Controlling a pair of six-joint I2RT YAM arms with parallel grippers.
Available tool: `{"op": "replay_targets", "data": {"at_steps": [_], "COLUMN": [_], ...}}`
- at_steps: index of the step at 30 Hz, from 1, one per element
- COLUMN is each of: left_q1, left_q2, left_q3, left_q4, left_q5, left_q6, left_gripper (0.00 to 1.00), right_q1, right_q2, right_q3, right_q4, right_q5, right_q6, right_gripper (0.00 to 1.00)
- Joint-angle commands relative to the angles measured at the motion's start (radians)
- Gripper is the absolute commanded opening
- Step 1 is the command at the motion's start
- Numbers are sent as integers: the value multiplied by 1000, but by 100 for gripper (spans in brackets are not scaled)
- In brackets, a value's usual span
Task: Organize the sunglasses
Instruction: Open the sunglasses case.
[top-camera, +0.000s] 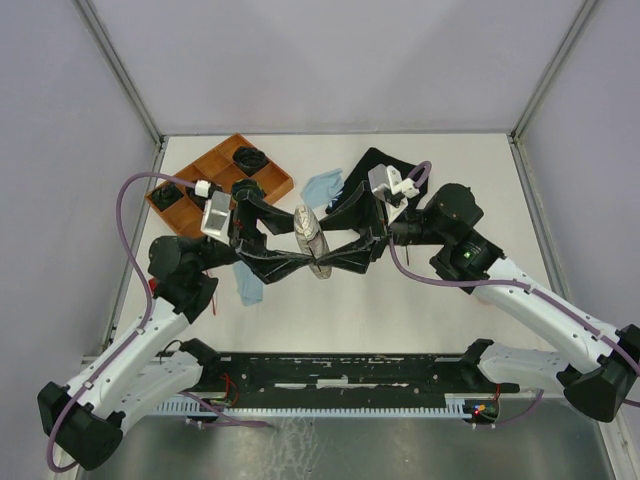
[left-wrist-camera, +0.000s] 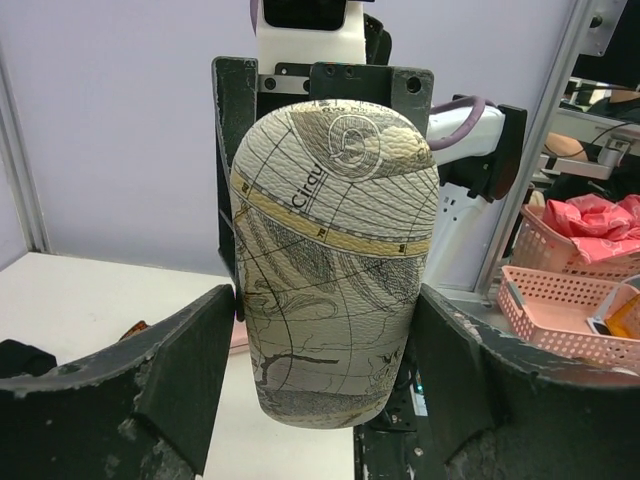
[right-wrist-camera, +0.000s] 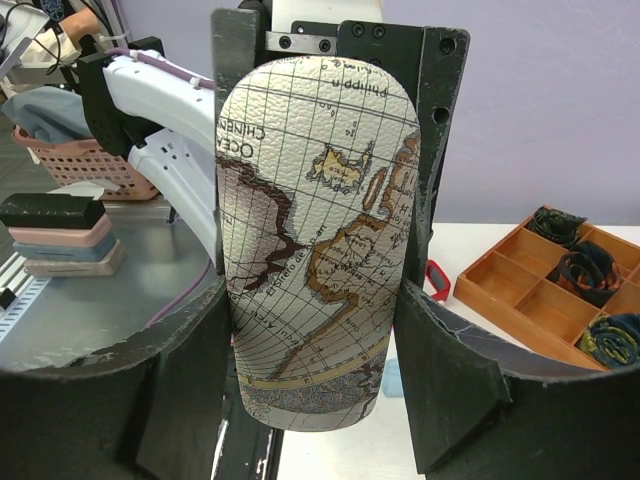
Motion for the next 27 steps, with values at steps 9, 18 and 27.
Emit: {"op": "replay_targets", "data": {"at_steps": [9,18,27], "left_q1": [-18,-18,-17], "left_q2": [-12,-54,-19], "left_q3": [45,97,158], "left_q4": [11,-268,-492], "left_q5": [-3,-182,-418], "left_q6": [-12,129,197], "left_gripper": [22,11,11], "right_q1": [6,6,6], "right_q2": [-15,-26,25], "right_q3": [59,95,155], "right_q4": [-4,-213,-397], "right_q5": [100,365,695], "right_q6": [-29,-67,-60], "right_gripper": [0,6,0]}}
